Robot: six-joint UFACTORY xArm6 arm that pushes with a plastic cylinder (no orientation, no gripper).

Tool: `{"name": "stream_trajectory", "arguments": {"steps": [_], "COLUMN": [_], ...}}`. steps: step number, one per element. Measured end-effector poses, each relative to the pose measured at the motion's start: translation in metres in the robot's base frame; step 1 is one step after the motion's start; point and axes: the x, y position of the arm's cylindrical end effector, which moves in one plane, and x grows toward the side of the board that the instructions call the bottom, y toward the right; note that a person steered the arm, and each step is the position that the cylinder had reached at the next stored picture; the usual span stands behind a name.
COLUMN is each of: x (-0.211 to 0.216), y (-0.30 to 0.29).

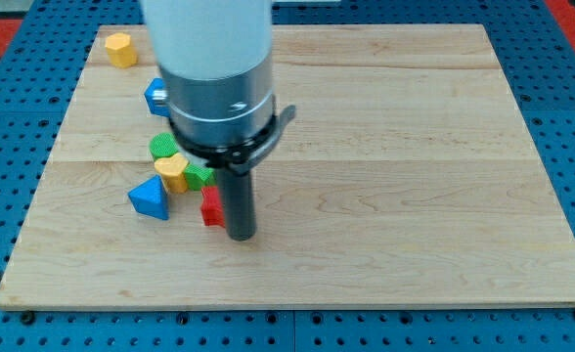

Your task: Point at the blue cube

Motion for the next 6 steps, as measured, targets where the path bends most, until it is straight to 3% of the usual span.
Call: {"name": "stream_trajectory", "arguments": {"steps": [1,3,4,5,6], "x": [-0.010,0.019,0.020,0.003,-0.068], "y": [-0.040,-0.026,-0.072,-0.194,-0.237]}}
